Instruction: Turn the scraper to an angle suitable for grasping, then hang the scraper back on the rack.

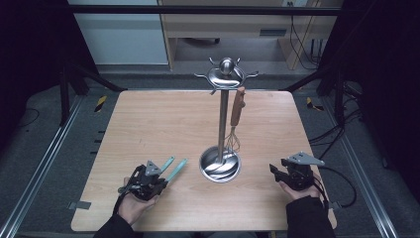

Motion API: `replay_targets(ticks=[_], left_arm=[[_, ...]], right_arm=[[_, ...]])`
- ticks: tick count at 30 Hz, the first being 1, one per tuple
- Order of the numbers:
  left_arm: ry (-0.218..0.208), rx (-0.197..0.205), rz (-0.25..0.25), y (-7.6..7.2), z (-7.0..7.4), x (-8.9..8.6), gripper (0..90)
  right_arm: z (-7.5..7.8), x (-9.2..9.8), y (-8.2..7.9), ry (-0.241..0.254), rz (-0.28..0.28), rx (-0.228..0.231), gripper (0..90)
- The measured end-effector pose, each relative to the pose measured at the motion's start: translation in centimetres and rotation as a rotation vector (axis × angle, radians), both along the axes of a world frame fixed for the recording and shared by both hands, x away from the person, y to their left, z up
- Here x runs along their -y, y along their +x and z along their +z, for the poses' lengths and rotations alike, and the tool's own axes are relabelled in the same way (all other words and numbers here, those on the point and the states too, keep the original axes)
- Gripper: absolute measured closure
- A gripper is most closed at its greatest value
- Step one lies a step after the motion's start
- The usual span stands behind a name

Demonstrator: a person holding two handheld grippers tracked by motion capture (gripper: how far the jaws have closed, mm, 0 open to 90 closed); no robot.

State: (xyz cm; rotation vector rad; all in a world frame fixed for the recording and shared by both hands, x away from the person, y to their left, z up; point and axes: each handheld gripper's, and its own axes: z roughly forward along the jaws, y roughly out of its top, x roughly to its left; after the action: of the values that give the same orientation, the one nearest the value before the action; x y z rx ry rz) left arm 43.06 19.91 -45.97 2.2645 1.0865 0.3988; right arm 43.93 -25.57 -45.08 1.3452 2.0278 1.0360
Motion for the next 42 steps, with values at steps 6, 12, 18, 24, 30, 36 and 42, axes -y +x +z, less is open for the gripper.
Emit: replay_targets(ticks=[6,12,18,24,30,36,42], left_arm=[[-0.041,0.044,0.015,-0.3,0.9,-0.7,81.2],[-0.075,0.089,0.024,-0.7,1.8,-1.1,81.2],[-0.116,0.124,0.031,-1.0,2.5,-1.6,81.2],[-0.155,0.174,0.038,-1.5,3.3,-1.8,81.2],[-0.198,0.231,0.043,-2.0,4.6,-2.0,81.2],[-0.233,0.281,0.055,-2.4,5.7,-2.2,81.2],[-0.271,0.316,0.062,-2.7,6.7,-2.6,81.2]], right_arm=[[0.0,0.0,0.0,-0.007,-0.001,0.007,48.9],[-0.1,0.0,0.1,-0.006,-0.005,0.003,48.8],[-0.1,0.1,0.1,-0.001,-0.008,0.004,48.7],[-0.1,0.2,0.2,-0.003,-0.015,0.001,48.6],[-0.1,0.2,0.2,-0.004,-0.014,0.002,48.6],[-0.1,0.2,0.2,-0.003,-0.012,0.003,48.6],[-0.1,0.3,0.3,-0.007,-0.014,0.006,48.5]])
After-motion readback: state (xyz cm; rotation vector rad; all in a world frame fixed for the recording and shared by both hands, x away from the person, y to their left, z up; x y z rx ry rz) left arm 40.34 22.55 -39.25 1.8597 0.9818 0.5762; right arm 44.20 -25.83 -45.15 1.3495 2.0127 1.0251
